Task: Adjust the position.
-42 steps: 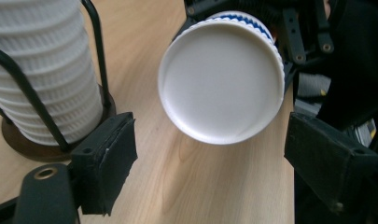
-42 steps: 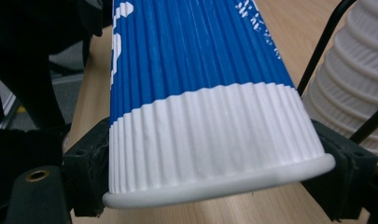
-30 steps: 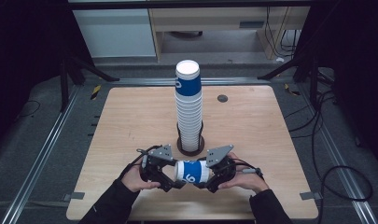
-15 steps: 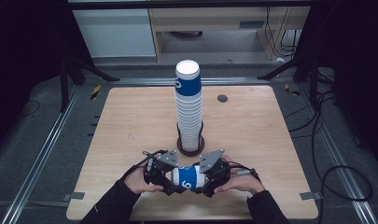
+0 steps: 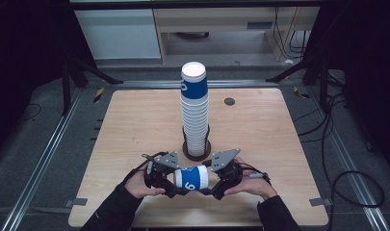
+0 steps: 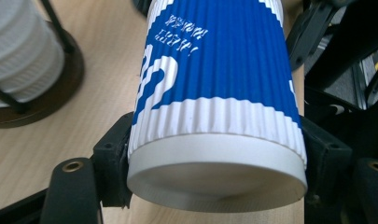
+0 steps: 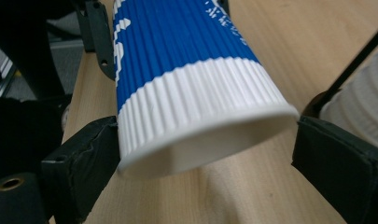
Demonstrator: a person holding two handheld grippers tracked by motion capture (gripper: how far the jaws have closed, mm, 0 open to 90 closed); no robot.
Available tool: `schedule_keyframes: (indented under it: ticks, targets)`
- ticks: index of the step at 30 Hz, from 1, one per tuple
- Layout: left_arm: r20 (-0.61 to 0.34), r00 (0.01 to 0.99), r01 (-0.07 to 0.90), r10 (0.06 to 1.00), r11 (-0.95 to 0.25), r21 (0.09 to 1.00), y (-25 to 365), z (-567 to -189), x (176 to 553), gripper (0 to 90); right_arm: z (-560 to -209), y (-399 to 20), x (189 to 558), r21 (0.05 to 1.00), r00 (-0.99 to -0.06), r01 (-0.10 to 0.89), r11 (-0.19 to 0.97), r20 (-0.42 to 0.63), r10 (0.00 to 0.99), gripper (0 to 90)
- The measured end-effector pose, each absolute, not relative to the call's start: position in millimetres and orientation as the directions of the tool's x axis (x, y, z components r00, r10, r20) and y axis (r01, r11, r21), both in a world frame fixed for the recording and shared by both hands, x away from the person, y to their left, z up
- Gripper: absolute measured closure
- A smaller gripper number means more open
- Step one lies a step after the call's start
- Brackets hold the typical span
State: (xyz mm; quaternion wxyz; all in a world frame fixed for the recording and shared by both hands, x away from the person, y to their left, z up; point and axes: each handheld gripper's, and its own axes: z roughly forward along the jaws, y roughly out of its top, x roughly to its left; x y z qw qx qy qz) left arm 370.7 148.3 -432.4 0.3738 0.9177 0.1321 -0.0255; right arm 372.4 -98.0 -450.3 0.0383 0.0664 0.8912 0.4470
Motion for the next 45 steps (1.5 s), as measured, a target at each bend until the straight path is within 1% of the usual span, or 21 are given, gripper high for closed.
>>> schedule_keyframes:
  ticks: [5,11,16,25,34,40,45]
  targets:
    - [-0.144,0.952,0.286,0.269,-0.628,0.723,162,-427,376,26.7,-440,-113,376,0.842,-0.978,0.119,0.526,0.009,0.206,7.3]
    - [-0.138,0.943,0.291,0.302,-0.551,0.783,171,-419,377,26.6,-434,-126,380,0.875,-0.965,0.151,0.46,0.03,0.259,7.4]
    - [-0.142,0.945,0.276,0.293,-0.488,0.828,173,-414,374,26.7,-430,-134,383,0.901,-0.955,0.18,0.394,0.064,0.291,7.4]
    - [-0.175,0.949,0.278,0.261,-0.439,0.854,167,-418,372,26.7,-426,-137,382,0.927,-0.961,0.189,0.324,0.107,0.254,7.2]
    - [-0.178,0.954,0.273,0.241,-0.448,0.851,160,-423,371,26.8,-427,-132,380,0.924,-0.969,0.19,0.331,0.122,0.217,6.8]
    - [-0.185,0.962,0.258,0.199,-0.46,0.849,155,-424,368,26.9,-430,-128,379,0.921,-0.972,0.197,0.337,0.138,0.192,6.7]
    - [-0.188,0.969,0.243,0.16,-0.472,0.847,151,-425,365,26.9,-434,-124,377,0.917,-0.977,0.199,0.346,0.158,0.144,6.7]
